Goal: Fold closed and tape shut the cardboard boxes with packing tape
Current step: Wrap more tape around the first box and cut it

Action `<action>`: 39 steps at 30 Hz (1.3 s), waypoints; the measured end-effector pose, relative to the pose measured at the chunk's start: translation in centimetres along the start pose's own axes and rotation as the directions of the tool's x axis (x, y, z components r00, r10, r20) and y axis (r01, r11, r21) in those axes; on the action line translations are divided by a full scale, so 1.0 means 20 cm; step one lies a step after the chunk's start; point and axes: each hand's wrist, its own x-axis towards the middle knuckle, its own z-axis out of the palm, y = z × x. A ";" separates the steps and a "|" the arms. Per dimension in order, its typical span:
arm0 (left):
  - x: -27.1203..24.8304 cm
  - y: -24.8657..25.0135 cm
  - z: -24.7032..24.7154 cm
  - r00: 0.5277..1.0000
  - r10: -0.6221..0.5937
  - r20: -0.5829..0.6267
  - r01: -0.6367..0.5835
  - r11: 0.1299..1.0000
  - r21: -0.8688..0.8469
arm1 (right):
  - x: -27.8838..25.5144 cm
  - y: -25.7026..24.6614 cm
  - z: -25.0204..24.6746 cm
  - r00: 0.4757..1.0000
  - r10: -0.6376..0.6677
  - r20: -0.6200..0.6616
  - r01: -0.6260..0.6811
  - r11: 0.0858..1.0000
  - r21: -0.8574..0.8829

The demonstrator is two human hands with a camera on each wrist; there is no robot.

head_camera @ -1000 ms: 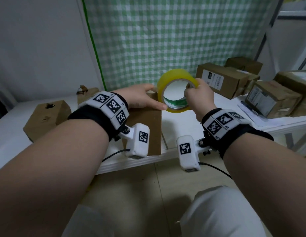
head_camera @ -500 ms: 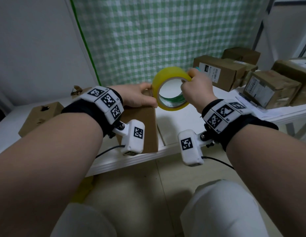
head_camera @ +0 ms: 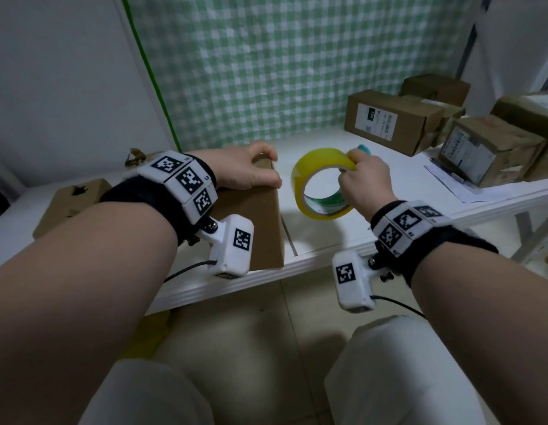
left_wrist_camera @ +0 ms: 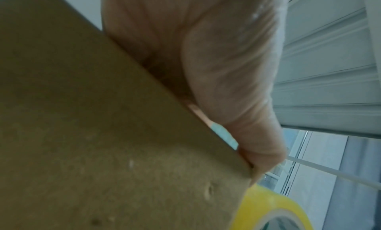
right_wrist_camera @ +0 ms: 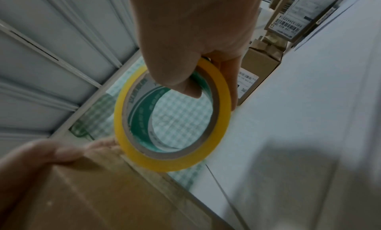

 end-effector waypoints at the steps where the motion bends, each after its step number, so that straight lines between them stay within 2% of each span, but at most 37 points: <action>1: 0.00 0.00 0.00 1.000 0.001 0.001 -0.001 1.000 0.007 | -0.01 0.02 0.02 1.000 0.008 0.010 -0.008 1.000 0.011; 6: -0.01 -0.01 0.01 1.000 0.027 -0.016 -0.027 1.000 -0.006 | -0.07 0.05 0.15 0.997 0.030 0.078 -0.031 0.999 0.012; 10: -0.04 -0.02 0.02 0.998 0.049 0.046 -0.055 0.989 0.137 | -0.08 0.03 0.19 0.995 0.029 0.091 -0.029 1.000 0.004; 14: -0.04 -0.02 0.04 0.995 0.091 -0.048 -0.084 0.986 0.145 | -0.08 0.00 0.14 0.994 -0.001 0.107 0.007 0.998 -0.061; 16: -0.04 -0.04 0.03 0.986 0.142 -0.085 -0.137 0.988 0.065 | -0.07 -0.02 0.12 0.996 -0.010 0.092 0.017 0.997 -0.079; 18: -0.06 -0.09 0.01 0.976 0.156 -0.149 -0.173 0.979 -0.108 | -0.05 -0.06 0.08 0.999 -0.007 0.035 0.008 0.999 -0.035; 22: -0.12 -0.21 0.04 0.967 0.097 -0.235 -0.199 0.863 -0.464 | -0.03 -0.18 0.01 0.996 -0.003 -0.092 0.019 0.985 0.174; 25: -0.17 -0.29 0.10 0.971 0.029 -0.236 -0.190 0.693 -0.696 | -0.04 -0.29 0.02 0.998 0.014 -0.055 0.003 0.953 0.303; 28: -0.21 -0.37 0.19 0.981 0.005 -0.195 -0.174 0.473 -0.864 | -0.08 -0.37 0.08 0.999 -0.004 0.042 -0.008 0.957 0.289; 30: -0.22 -0.43 0.25 0.985 -0.014 -0.173 -0.151 0.418 -0.896 | -0.11 -0.40 0.13 0.996 -0.025 0.091 -0.001 0.961 0.275; 32: -0.23 -0.49 0.29 0.990 -0.018 -0.142 -0.124 0.389 -0.913 | -0.13 -0.42 0.18 0.991 -0.049 0.128 0.014 0.964 0.264; 35: -0.24 -0.56 0.31 0.995 -0.025 -0.101 -0.083 0.394 -0.915 | -0.15 -0.45 0.24 0.983 -0.085 0.160 0.048 0.974 0.223; 39: -0.24 -0.63 0.32 1.000 -0.013 -0.021 -0.012 0.499 -0.866 | -0.20 -0.48 0.30 0.972 -0.146 0.185 0.122 0.983 0.137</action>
